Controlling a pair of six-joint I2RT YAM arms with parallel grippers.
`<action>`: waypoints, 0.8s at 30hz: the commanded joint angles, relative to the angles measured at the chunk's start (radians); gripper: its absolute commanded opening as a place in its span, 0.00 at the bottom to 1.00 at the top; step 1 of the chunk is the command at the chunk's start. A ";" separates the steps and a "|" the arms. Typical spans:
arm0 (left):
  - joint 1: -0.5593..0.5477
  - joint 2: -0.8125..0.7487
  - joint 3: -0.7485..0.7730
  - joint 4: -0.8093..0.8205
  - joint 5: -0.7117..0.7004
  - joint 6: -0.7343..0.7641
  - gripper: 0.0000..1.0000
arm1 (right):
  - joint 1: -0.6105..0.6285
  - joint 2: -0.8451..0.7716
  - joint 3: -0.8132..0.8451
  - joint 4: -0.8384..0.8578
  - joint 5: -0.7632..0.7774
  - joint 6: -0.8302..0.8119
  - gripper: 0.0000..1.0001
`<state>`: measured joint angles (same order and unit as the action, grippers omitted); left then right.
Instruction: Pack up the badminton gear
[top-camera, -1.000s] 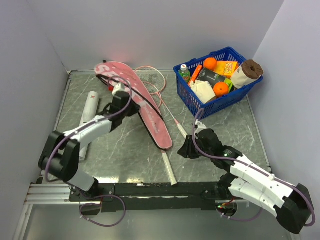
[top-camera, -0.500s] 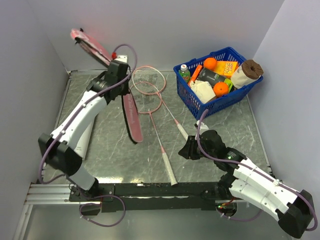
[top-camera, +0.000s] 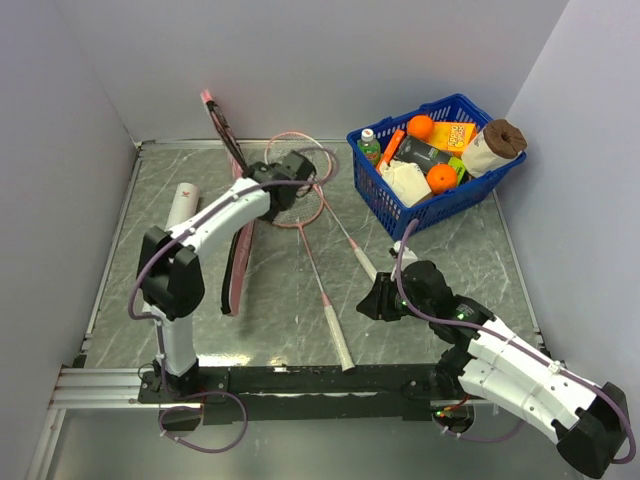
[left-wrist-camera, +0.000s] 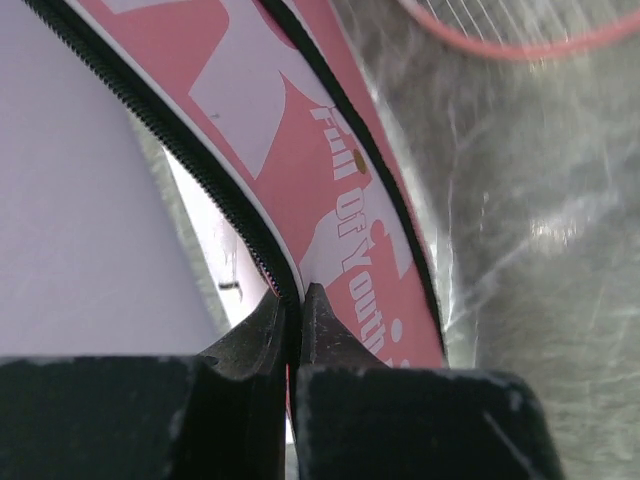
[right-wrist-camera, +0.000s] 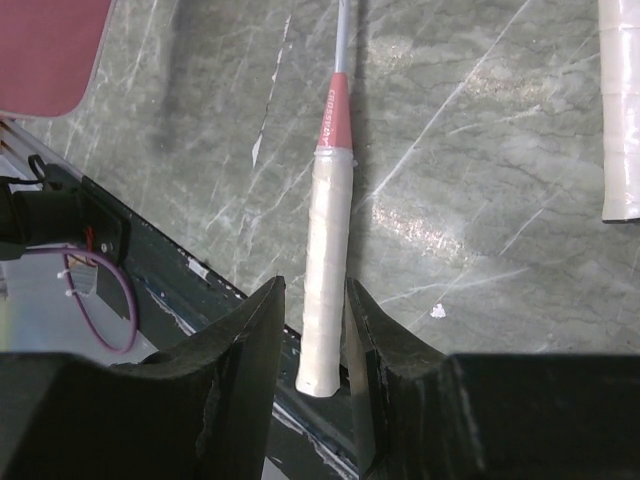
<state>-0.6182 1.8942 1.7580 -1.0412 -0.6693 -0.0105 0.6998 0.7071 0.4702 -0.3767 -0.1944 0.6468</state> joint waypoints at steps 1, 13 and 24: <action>-0.104 0.026 -0.061 -0.026 -0.177 0.027 0.01 | -0.002 -0.015 -0.021 0.005 -0.008 0.014 0.38; -0.232 -0.012 -0.439 0.035 -0.334 -0.177 0.06 | -0.003 0.009 -0.015 0.013 -0.008 0.020 0.38; -0.094 -0.086 -0.500 0.159 -0.150 -0.213 0.48 | -0.002 0.055 0.007 0.032 -0.010 0.019 0.41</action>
<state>-0.6971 1.8786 1.2362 -0.9226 -0.9104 -0.1871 0.6994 0.7502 0.4446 -0.3786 -0.2043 0.6613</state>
